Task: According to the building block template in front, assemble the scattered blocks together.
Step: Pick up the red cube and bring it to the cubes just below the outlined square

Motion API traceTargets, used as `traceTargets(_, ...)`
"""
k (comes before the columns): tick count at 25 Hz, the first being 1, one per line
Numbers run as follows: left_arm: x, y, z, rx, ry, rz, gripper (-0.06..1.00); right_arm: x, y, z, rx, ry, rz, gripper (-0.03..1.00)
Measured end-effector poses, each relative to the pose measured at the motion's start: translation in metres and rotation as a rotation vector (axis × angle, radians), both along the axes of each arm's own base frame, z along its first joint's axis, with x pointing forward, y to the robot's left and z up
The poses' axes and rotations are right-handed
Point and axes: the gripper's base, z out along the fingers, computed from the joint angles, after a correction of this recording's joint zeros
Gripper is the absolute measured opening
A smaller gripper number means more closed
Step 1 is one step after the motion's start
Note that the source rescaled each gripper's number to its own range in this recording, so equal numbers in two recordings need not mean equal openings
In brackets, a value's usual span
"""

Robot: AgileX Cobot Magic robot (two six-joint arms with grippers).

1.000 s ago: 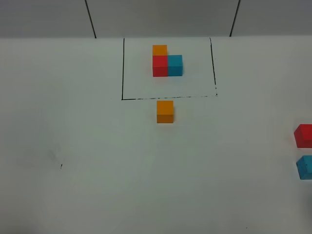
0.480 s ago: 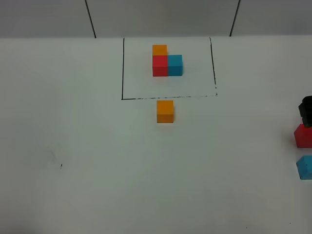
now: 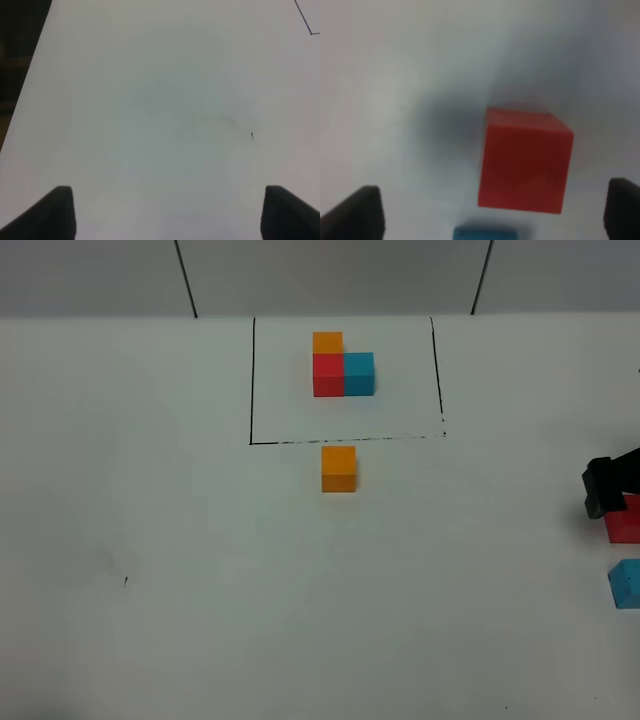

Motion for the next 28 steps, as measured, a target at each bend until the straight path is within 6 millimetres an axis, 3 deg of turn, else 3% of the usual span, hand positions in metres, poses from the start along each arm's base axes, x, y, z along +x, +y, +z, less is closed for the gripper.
traceTargets(10,0.0,0.0,0.0,0.0,0.0,0.0,0.73,0.004,-0.015,-0.031,0.003,0.066,-0.039,0.91)
traceTargets(20,0.0,0.0,0.0,0.0,0.0,0.0,0.73,0.009,-0.016,-0.041,0.015,0.047,-0.048,0.9)
traceTargets(24,0.0,0.0,0.0,0.0,0.0,0.0,0.73,0.009,-0.016,-0.048,0.018,0.067,-0.048,0.83)
traceTargets(28,0.0,0.0,0.0,0.0,0.0,0.0,0.73,0.01,-0.016,-0.055,0.019,0.085,-0.047,0.68)
